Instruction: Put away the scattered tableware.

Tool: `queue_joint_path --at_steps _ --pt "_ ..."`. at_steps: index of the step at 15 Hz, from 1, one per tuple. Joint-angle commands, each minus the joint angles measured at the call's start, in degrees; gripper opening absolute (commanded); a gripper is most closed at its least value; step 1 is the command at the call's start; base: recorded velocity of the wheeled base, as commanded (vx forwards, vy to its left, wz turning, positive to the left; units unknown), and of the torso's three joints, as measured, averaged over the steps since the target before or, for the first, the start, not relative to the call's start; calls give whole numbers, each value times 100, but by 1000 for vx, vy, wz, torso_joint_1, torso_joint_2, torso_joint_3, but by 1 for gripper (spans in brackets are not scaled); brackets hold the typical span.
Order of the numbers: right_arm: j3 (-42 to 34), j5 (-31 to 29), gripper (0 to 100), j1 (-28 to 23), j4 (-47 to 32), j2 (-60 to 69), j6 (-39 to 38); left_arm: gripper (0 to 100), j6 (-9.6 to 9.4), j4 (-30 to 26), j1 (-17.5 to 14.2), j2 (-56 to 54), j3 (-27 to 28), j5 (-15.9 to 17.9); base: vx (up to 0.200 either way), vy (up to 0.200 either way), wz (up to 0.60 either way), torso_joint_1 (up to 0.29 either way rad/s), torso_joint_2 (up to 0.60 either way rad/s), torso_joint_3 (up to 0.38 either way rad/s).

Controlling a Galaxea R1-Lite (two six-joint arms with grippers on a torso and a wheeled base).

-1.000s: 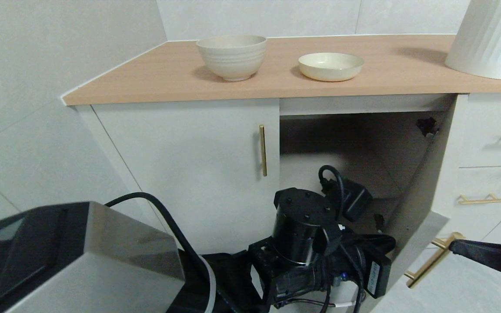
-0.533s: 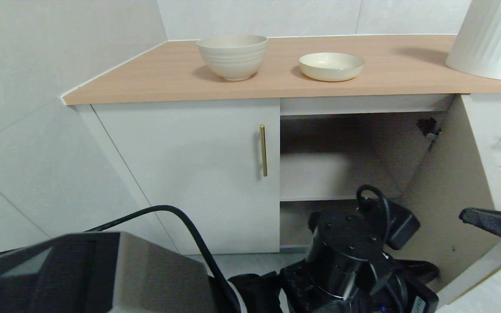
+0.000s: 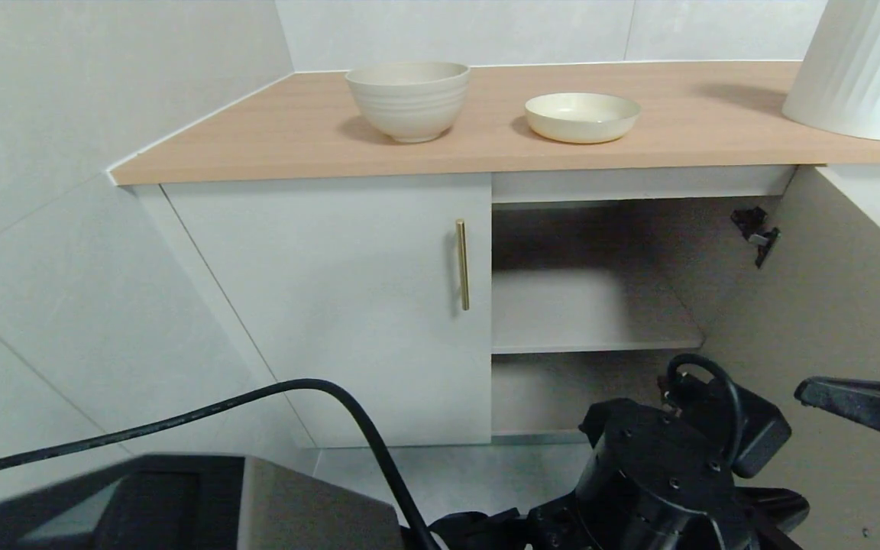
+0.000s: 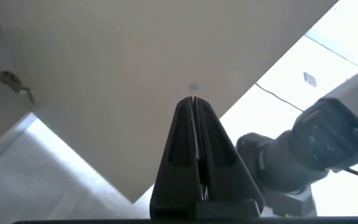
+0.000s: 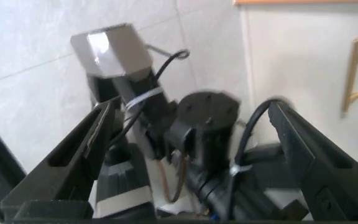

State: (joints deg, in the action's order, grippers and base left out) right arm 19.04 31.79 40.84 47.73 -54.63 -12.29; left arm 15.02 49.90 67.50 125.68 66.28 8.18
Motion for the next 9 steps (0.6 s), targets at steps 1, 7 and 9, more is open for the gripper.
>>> queue_joint_path --at_steps 1,7,9 --pt "-15 20 100 12 -35 -118 -10 0 1 3 -97 -141 -10 -9 0 0 0 0 0 0" --pt "-6 -217 100 -23 -255 -699 -46 0 -17 20 -984 -1055 -792 -168 0 0 0 0 0 0" --pt "73 -358 100 -164 -255 -1024 -81 0 -25 354 -1485 -1521 -1645 -168 0 0 0 0 0 0"
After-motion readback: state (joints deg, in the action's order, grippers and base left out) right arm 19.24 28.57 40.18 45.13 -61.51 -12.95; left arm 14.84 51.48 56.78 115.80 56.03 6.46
